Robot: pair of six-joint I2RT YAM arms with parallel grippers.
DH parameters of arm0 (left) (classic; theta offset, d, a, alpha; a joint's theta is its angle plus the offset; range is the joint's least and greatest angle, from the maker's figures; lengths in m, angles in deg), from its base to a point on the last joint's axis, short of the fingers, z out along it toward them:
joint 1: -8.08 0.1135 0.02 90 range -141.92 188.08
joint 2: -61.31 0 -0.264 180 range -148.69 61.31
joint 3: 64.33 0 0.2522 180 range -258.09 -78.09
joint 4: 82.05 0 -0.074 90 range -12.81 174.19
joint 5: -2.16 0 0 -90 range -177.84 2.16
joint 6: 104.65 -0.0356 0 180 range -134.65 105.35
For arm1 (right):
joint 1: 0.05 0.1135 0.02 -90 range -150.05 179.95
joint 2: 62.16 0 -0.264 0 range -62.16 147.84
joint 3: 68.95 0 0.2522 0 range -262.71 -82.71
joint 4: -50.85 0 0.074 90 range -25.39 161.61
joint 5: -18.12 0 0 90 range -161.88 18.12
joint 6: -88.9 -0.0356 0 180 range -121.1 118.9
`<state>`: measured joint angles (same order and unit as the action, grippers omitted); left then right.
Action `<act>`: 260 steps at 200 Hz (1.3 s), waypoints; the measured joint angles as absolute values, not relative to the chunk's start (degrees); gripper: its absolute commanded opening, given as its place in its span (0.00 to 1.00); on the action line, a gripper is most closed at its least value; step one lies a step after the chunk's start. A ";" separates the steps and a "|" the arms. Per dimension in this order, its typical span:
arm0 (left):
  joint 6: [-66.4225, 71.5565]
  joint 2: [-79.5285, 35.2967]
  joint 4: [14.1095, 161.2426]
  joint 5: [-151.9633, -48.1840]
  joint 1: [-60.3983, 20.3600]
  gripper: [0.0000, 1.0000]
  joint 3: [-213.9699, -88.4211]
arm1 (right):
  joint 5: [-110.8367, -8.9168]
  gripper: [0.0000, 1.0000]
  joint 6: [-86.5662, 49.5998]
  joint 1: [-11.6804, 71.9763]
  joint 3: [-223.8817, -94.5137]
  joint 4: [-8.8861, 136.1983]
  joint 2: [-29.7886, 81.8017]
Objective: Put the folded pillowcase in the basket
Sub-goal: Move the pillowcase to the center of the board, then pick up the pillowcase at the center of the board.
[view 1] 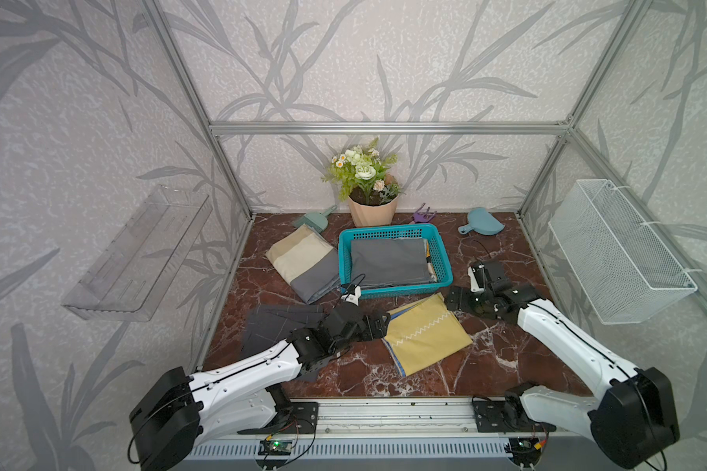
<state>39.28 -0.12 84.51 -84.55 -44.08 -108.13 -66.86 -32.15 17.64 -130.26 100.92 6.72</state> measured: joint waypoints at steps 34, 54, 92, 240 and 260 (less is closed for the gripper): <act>45.64 -4.75 91.94 -85.74 -47.08 1.00 -103.28 | -60.00 0.99 -28.87 12.20 -129.19 100.24 13.94; 47.58 -9.21 95.44 -87.44 -47.91 1.00 -102.49 | -57.42 0.99 -27.47 11.56 -128.53 98.69 18.07; 49.57 -15.04 102.43 -90.76 -48.19 1.00 -102.49 | -54.82 0.99 -26.14 11.34 -127.35 96.84 18.92; 51.13 -27.31 112.90 -96.49 -48.87 0.81 -106.28 | -46.99 0.82 -28.67 13.79 -118.02 86.21 16.49; 50.12 -27.35 110.15 -96.03 -48.87 0.61 -106.52 | -46.95 0.71 -29.70 14.75 -116.88 85.93 15.62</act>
<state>50.12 -27.35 110.15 -96.03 -48.87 -106.52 -46.95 -29.70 14.75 -116.88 85.93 15.62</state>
